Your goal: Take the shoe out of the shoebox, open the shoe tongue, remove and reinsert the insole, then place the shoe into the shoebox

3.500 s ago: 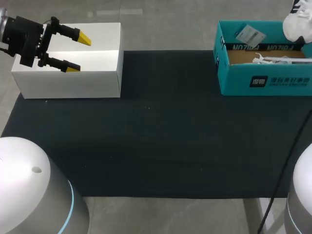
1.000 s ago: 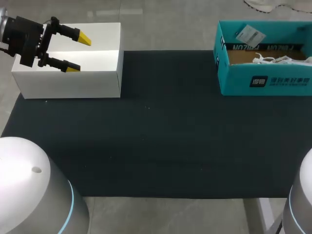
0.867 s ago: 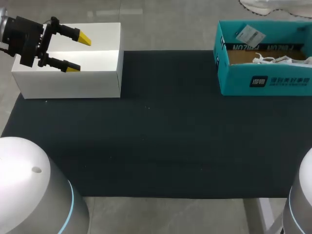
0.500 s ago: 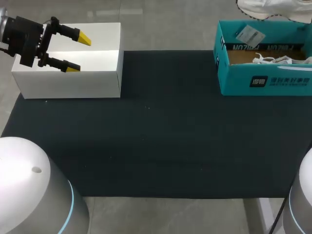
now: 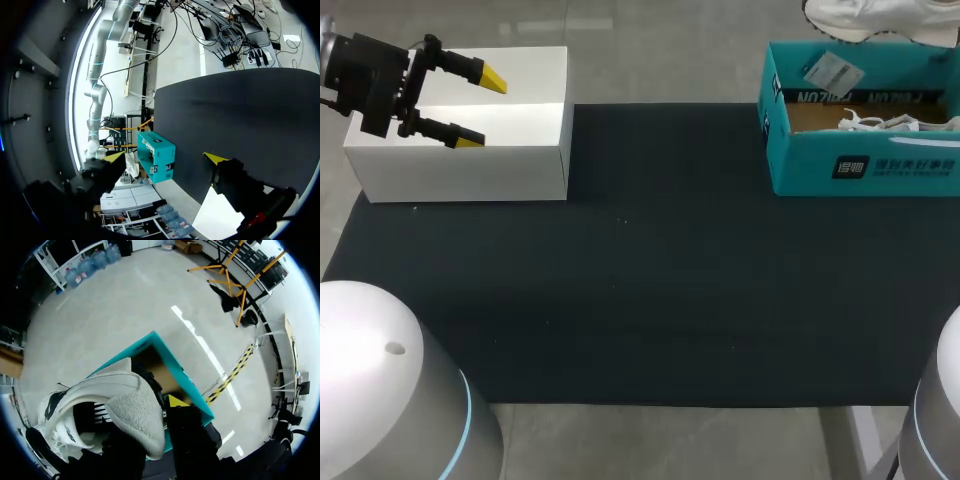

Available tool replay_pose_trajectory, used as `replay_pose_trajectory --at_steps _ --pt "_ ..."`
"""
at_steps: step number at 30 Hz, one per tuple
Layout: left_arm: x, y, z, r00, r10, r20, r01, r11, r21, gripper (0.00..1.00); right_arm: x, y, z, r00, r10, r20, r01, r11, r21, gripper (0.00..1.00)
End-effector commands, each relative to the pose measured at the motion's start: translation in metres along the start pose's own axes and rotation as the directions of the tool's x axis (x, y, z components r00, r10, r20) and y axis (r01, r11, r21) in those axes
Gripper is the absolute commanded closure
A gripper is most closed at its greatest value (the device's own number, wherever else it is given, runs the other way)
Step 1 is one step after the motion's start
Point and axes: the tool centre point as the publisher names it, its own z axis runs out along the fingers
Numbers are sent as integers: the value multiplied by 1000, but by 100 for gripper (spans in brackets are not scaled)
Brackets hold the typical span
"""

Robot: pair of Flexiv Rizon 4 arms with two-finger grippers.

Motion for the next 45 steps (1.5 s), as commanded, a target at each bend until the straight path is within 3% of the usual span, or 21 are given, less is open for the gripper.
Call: replay_pose_trajectory --at_steps 1,3,13,27,45 --pt "0 1 0 1000 1 -4 -1 1000 2 0 3 8 -2 1000 -1 4 -1 848 530 100" --pt "0 1 0 1000 1 -4 -1 1000 2 0 5 8 3 999 -9 46 -16 856 517 100" --pt "0 1 0 1000 1 -4 -1 1000 2 0 6 -11 49 1000 27 8 -27 837 547 100" --pt "0 1 0 1000 1 -4 -1 1000 2 0 -3 -33 78 999 -8 33 -12 826 564 100" --pt "0 1 0 1000 1 -4 -1 1000 2 0 4 -15 128 997 -15 73 -27 842 539 100"
